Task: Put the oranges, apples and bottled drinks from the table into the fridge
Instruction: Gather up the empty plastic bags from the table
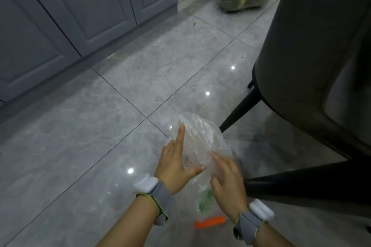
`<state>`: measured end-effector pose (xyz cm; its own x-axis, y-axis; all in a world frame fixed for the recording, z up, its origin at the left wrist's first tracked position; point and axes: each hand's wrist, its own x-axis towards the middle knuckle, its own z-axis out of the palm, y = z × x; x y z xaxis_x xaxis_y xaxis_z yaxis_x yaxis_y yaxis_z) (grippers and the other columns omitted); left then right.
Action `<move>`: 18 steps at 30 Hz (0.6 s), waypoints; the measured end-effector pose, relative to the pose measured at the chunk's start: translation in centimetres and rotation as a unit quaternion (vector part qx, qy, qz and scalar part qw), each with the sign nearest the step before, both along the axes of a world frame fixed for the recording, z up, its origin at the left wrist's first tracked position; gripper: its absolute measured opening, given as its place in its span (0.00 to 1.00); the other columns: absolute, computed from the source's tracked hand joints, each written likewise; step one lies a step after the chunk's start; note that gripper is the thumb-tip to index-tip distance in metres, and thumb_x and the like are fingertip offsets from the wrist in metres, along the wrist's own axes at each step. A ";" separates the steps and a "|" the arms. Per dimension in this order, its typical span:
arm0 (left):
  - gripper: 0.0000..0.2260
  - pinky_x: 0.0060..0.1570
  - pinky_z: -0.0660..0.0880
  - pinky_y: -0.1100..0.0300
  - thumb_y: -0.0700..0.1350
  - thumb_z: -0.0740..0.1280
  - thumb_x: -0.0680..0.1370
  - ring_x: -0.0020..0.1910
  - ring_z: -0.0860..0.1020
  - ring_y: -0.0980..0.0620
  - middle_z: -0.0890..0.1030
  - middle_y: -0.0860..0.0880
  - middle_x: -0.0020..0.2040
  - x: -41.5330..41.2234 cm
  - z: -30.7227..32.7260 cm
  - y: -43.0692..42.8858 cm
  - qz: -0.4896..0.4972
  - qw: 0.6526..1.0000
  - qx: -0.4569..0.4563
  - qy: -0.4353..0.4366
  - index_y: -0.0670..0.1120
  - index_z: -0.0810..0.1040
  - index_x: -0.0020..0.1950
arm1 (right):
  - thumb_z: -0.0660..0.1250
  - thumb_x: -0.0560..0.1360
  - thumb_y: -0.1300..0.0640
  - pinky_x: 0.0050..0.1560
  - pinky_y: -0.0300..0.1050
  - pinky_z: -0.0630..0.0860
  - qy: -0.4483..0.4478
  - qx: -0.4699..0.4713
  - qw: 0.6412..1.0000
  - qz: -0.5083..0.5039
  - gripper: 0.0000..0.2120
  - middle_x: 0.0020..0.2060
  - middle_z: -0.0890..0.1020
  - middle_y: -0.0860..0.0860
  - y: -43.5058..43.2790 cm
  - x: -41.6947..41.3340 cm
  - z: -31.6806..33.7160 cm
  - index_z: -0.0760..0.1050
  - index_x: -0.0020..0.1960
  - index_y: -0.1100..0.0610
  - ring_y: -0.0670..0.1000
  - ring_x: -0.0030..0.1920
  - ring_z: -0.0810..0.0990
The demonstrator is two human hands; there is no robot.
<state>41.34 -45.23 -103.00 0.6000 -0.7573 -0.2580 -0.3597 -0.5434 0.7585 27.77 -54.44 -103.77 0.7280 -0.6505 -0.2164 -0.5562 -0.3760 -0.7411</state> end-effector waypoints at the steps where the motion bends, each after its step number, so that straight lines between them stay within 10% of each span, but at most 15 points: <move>1: 0.51 0.74 0.49 0.49 0.66 0.70 0.65 0.73 0.59 0.48 0.63 0.50 0.73 0.2 -1.4 -0.3 -0.023 1.000 0.012 -0.016 0.69 0.27 0.66 | 0.63 0.72 0.67 0.54 0.15 0.53 0.010 -0.006 1.000 0.008 0.29 0.60 0.66 0.47 0.0 0.1 -1.5 0.64 0.71 0.50 0.39 0.57 0.64; 11: 0.49 0.70 0.34 0.41 0.71 0.64 0.64 0.70 0.59 0.41 0.69 0.43 0.65 1.5 -12.6 -1.3 -0.217 0.914 0.236 -0.249 0.50 0.50 0.76 | 0.59 0.76 0.56 0.70 0.42 0.55 0.198 -0.048 0.965 0.164 0.35 0.71 0.54 0.54 -0.1 0.9 -10.6 0.42 0.75 0.47 0.56 0.72 0.55; 18: 0.37 0.63 0.29 0.29 0.61 0.61 0.73 0.75 0.45 0.38 0.59 0.41 0.75 0.5 -13.8 -1.8 -0.260 0.861 0.283 -0.333 0.44 0.52 0.75 | 0.59 0.74 0.52 0.66 0.58 0.65 0.341 -0.105 0.910 0.211 0.33 0.72 0.58 0.56 -0.1 2.2 -14.4 0.50 0.75 0.48 0.65 0.70 0.59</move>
<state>41.87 -47.06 -116.79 0.3760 -0.8342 -0.4034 -0.9186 -0.3927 -0.0442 29.95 -54.56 -118.19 0.6653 -0.4229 -0.6152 -0.6332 -0.7562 -0.1649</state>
